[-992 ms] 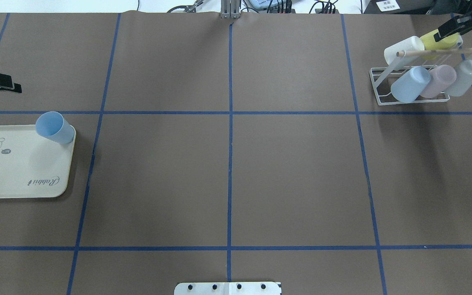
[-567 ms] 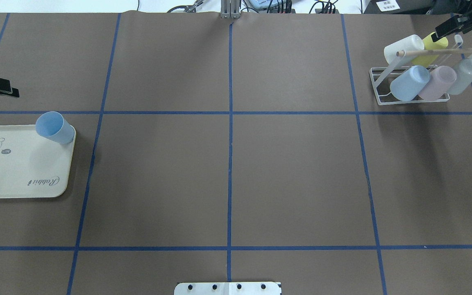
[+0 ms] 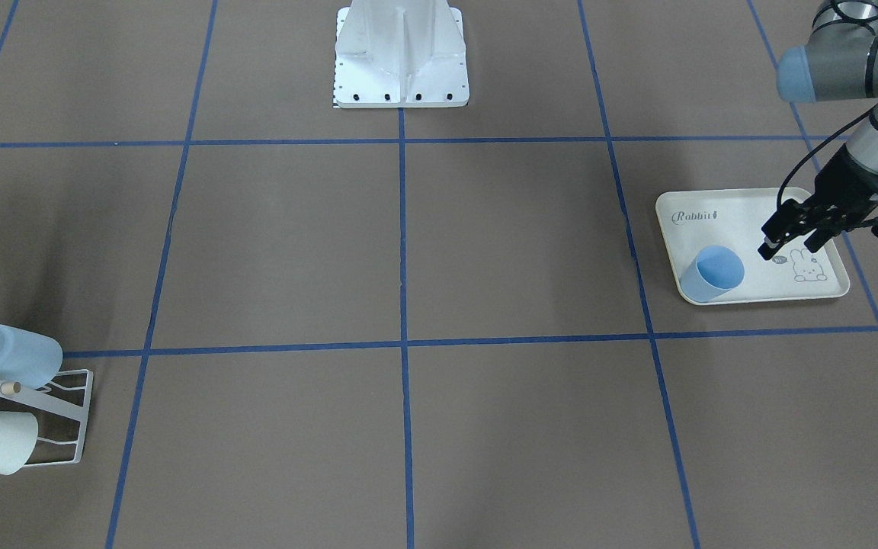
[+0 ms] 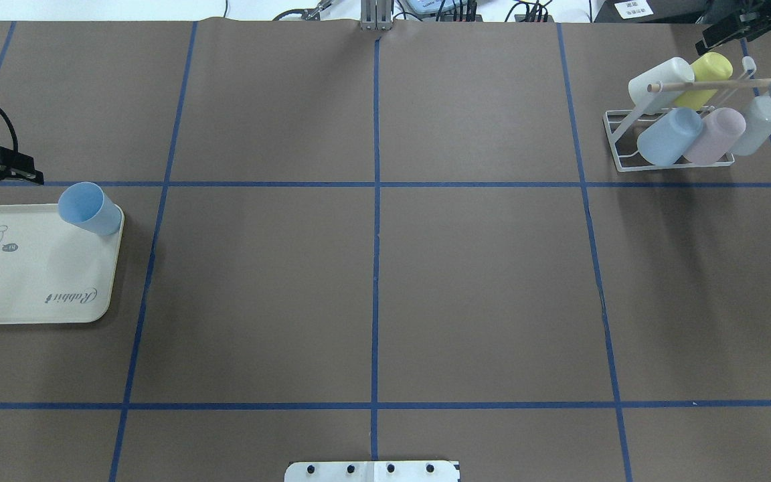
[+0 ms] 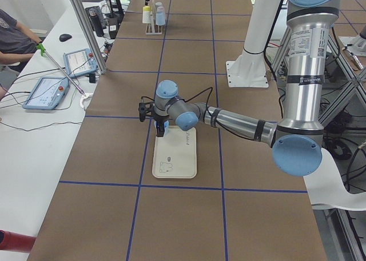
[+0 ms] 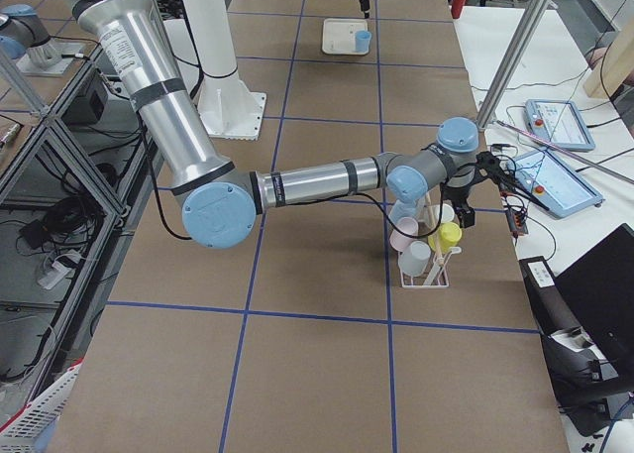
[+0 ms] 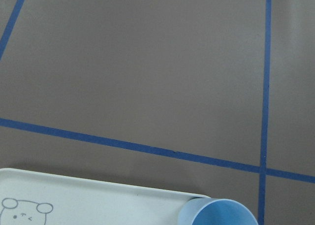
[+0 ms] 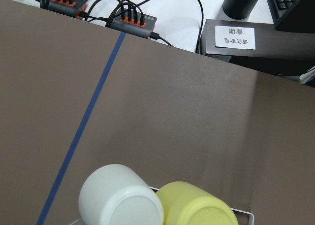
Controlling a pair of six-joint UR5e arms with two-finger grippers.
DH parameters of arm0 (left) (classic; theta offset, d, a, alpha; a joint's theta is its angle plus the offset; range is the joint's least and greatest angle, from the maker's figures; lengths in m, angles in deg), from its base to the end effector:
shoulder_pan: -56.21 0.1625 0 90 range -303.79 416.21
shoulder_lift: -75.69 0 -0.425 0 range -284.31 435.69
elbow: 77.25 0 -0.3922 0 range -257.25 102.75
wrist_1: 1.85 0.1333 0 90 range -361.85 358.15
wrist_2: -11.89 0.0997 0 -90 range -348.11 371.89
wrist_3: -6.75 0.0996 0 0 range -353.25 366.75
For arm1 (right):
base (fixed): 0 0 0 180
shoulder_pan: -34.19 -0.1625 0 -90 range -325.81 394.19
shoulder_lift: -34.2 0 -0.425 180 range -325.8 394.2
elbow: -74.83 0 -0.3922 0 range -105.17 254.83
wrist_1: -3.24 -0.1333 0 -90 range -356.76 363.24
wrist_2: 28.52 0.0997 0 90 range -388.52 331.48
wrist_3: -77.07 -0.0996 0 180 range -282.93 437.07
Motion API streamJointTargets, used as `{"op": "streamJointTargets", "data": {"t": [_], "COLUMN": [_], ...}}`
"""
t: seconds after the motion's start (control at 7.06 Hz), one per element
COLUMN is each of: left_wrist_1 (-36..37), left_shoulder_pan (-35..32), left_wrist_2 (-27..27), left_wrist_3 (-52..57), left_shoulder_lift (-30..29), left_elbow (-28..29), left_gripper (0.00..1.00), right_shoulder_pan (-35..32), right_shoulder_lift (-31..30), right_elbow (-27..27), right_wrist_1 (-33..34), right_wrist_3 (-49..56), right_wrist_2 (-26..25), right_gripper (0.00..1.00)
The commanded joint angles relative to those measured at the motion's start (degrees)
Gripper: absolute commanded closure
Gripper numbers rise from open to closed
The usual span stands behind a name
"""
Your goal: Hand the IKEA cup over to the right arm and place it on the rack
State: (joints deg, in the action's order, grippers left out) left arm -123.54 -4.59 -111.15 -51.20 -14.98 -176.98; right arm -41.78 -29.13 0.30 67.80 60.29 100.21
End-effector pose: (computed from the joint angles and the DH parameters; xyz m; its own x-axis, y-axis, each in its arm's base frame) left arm 0.1851 -0.4931 0.5118 0.6006 -0.1627 -0.7828 0.2770 0.9608 0.0128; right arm -0.1013 -0.6981 0.4689 0.6941 -0.3031 0.6529 -0.0061 0.9045 0.4264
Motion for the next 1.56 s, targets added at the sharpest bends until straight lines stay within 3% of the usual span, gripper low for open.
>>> {"op": "streamJointTargets", "data": {"t": [0.0,0.28,0.42,0.57,0.99,1.13,1.42], "left_wrist_1": [0.14,0.14,0.14,0.14,0.14,0.06,0.23], "left_shoulder_pan": [3.92,5.34,5.35,5.35,5.26,4.04,-0.45], "left_wrist_2": [-0.01,-0.36,-0.62,-0.71,-1.15,-4.72,-6.51], "left_wrist_3": [-0.06,-0.15,-0.24,-0.15,-0.15,-0.06,-1.02], "left_shoulder_lift": [-0.56,-2.49,-3.28,-3.29,-3.29,-2.94,-2.32], "left_elbow": [2.07,4.18,4.97,5.06,4.19,3.23,-1.24], "left_gripper": [0.18,0.36,0.64,1.0,1.0,1.0,1.0], "right_shoulder_pan": [-0.84,-1.02,-1.02,-1.02,-1.02,-0.93,0.99], "right_shoulder_lift": [-0.13,-2.31,-3.02,-3.2,-4.7,-4.44,-1.64], "right_elbow": [-2.54,-6.49,-7.12,-7.3,-7.21,-7.3,-8.87], "right_wrist_1": [0.48,0.39,0.31,0.22,-0.49,-0.49,-0.57], "right_wrist_3": [-1.84,-5.1,-5.11,-5.11,-5.02,-5.11,-13.13], "right_wrist_2": [4.3,6.01,6.01,6.01,5.39,5.39,5.39], "right_gripper": [0.02,0.02,0.02,0.02,0.02,0.02,0.02]}}
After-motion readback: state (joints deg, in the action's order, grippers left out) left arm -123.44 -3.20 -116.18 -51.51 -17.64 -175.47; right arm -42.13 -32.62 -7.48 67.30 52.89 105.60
